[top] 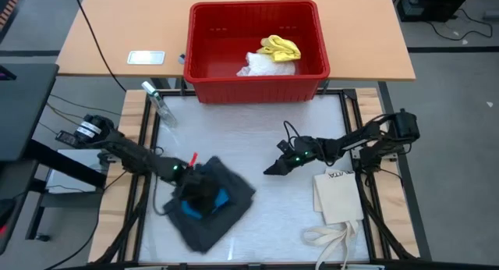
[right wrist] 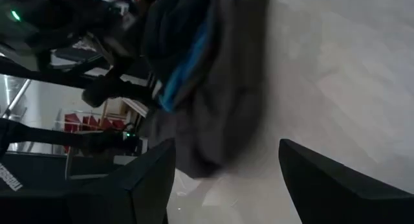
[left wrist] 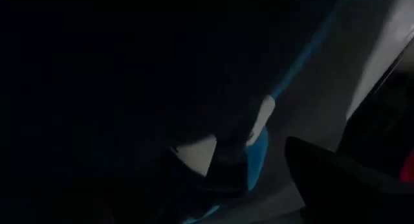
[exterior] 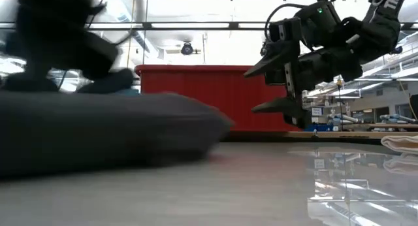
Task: Fold laundry
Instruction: Put the stacked shorts into the red laundry bin
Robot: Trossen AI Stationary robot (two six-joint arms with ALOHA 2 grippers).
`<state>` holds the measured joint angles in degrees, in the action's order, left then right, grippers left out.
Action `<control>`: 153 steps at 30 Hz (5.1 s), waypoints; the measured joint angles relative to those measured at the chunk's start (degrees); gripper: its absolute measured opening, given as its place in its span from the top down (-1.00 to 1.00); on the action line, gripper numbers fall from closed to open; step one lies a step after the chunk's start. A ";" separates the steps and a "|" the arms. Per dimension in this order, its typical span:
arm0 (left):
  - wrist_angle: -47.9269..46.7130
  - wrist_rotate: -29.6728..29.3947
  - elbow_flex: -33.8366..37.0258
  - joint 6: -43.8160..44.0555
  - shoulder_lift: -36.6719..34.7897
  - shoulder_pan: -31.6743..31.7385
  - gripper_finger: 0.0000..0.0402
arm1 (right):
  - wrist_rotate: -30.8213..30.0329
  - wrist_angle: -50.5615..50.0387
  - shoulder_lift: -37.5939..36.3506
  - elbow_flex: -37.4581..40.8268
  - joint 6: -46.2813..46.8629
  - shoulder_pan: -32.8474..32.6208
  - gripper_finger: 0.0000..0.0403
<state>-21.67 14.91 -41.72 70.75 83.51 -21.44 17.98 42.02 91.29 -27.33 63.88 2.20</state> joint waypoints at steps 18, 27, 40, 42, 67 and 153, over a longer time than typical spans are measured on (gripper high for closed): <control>-32.33 -14.92 -29.80 -26.02 1.82 12.73 -0.54 | 1.20 -2.56 -1.81 0.00 -0.73 0.98 -0.37; -30.31 -26.45 -30.94 -35.49 9.04 8.89 -0.66 | 0.13 -2.69 -1.81 0.00 -1.32 0.98 -0.37; -33.34 -36.20 -31.11 -29.62 26.35 9.70 -0.74 | 2.12 -2.97 -1.81 0.00 -1.09 0.98 -0.37; -33.21 -36.47 -31.25 -29.61 27.45 9.68 -0.62 | 2.46 -3.02 -1.81 0.00 -1.09 0.84 -0.37; -64.73 -38.21 -61.30 -42.03 25.66 12.91 0.78 | 6.14 -2.80 -1.84 0.09 -2.69 2.58 -0.37; 17.22 -15.33 -14.51 -42.57 19.78 27.50 0.75 | 22.25 12.75 22.73 -15.09 -2.05 14.23 0.90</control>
<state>-4.45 -0.42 -56.23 28.18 103.29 6.07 40.23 54.77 114.02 -42.42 61.82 16.43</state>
